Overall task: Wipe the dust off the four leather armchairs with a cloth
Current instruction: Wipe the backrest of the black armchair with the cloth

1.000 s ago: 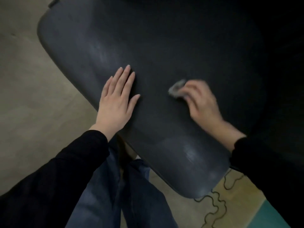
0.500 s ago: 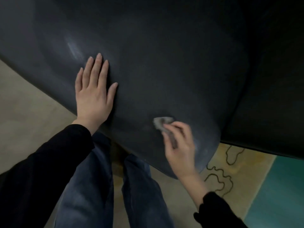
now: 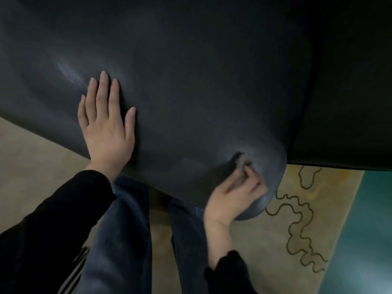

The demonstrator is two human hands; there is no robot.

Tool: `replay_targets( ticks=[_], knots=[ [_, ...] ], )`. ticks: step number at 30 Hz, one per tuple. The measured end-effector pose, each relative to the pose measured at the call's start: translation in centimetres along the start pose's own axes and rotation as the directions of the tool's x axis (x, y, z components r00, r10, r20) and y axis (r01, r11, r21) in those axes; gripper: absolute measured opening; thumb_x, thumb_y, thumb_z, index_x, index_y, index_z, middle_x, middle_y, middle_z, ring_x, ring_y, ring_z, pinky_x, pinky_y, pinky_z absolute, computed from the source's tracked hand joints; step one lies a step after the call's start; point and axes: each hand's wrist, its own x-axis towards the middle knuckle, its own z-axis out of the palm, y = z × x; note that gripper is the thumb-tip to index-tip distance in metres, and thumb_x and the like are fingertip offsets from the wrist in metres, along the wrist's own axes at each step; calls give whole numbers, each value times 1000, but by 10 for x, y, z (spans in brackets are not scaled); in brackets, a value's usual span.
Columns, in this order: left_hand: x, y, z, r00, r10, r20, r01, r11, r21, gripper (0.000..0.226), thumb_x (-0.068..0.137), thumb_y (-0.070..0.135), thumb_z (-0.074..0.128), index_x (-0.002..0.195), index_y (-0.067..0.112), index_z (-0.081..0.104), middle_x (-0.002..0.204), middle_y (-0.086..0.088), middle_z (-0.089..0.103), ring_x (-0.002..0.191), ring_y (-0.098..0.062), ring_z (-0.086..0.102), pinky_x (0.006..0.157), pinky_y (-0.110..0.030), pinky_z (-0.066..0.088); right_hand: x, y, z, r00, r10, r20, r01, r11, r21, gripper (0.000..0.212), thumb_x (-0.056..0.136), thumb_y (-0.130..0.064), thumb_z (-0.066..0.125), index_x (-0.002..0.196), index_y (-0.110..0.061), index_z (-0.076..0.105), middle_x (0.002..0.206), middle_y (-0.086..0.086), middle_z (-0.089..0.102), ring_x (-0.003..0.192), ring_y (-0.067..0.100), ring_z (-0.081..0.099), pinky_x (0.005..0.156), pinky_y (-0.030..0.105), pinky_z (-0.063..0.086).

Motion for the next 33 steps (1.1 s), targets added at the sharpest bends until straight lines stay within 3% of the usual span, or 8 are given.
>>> replay_targets(
  ticks=[7,10,12,15,17,21,26,33],
  knots=[
    [1,0,-2,1000,-8,23,8,1000,-11,58,105,41,29,153,11,22,162,-6,15,150,-23,9,120,-37,3,-44,-69,32,974,-125,189,79,970,231,16,91,-6,55,105,-1,60,114,8,45,102,2,45,92,8,36],
    [1,0,-4,999,-14,40,15,999,-34,58,104,41,30,153,10,24,162,-7,16,150,-23,9,121,-37,4,-19,-58,9,979,-159,128,134,973,186,18,92,-11,53,104,1,60,112,9,46,104,8,46,94,7,32],
    [2,-1,-7,999,-14,45,17,998,-66,57,104,41,31,152,10,26,161,-6,19,149,-23,12,120,-37,6,8,-30,-7,995,-91,33,89,993,72,20,94,-13,53,106,1,59,111,16,49,105,19,50,94,12,36],
    [6,-6,-12,999,16,43,-12,997,-83,56,104,39,33,151,10,28,160,-7,24,148,-23,17,117,-38,12,26,7,-17,996,34,-79,-38,998,-54,22,94,-13,51,112,0,56,116,25,47,106,32,52,93,40,47],
    [12,-16,-17,999,29,45,-25,996,-85,55,104,38,34,151,10,28,160,-7,24,147,-23,17,117,-38,12,17,8,-9,995,39,-96,-46,996,-74,23,94,-11,51,111,2,57,116,27,46,106,32,50,96,37,46],
    [30,-38,-22,999,8,39,-5,996,-87,56,104,38,34,151,9,27,160,-7,23,148,-24,16,117,-39,12,-21,-37,21,998,47,-42,-46,999,17,20,92,-1,55,111,6,56,116,27,44,108,22,46,98,4,29],
    [50,-69,-32,999,-6,44,10,996,-90,55,105,39,33,152,10,27,160,-7,21,148,-25,15,117,-40,11,-66,-103,68,999,-1,45,-4,992,122,18,92,-3,55,109,1,56,119,17,42,108,21,50,98,29,45],
    [65,-117,-48,997,-58,49,62,995,-84,54,104,36,36,151,11,27,161,-7,20,148,-24,14,117,-39,11,-90,-189,119,965,-171,198,119,961,250,15,92,-5,56,106,-2,60,115,9,45,101,16,52,91,22,44]
  ],
)
